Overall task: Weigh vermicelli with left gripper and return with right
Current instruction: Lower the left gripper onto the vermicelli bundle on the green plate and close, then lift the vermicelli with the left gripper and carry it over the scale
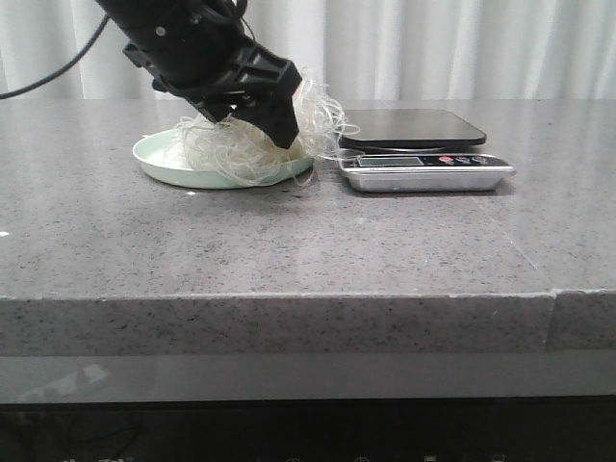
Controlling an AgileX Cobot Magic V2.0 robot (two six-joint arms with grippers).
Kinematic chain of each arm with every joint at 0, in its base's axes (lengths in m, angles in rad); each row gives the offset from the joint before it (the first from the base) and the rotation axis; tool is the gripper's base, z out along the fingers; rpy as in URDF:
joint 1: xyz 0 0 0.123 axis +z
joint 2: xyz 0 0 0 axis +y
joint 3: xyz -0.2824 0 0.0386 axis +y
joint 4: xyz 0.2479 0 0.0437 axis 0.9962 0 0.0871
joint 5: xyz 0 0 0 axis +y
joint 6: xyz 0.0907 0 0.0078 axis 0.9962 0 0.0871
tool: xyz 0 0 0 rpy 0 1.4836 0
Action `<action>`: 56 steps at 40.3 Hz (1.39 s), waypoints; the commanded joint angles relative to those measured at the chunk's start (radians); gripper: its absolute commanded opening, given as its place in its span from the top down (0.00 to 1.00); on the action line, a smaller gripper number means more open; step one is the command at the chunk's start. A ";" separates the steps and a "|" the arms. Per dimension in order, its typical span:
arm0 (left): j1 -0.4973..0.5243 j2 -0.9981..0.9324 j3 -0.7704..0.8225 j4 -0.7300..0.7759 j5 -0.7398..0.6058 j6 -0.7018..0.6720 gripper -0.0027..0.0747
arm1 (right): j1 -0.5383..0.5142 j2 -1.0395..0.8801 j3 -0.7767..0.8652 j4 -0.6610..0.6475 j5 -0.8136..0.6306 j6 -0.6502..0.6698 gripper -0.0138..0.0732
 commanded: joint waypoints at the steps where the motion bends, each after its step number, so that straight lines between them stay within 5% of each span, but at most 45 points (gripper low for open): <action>1: -0.004 -0.037 -0.036 0.011 -0.058 0.001 0.40 | -0.003 0.005 -0.035 -0.009 -0.057 -0.004 0.21; 12: -0.004 -0.037 -0.036 0.013 -0.058 0.001 0.78 | -0.003 0.005 -0.035 -0.009 -0.057 -0.004 0.21; 23: -0.004 -0.048 -0.054 0.013 -0.038 0.001 0.76 | -0.003 0.005 -0.035 -0.009 -0.057 -0.004 0.21; 36: -0.043 -0.073 -0.273 0.013 0.137 0.001 0.76 | -0.003 0.005 -0.035 -0.009 -0.057 -0.004 0.21; 56: -0.073 0.018 -0.566 0.000 0.048 0.001 0.76 | -0.003 0.005 -0.035 -0.009 -0.057 -0.004 0.21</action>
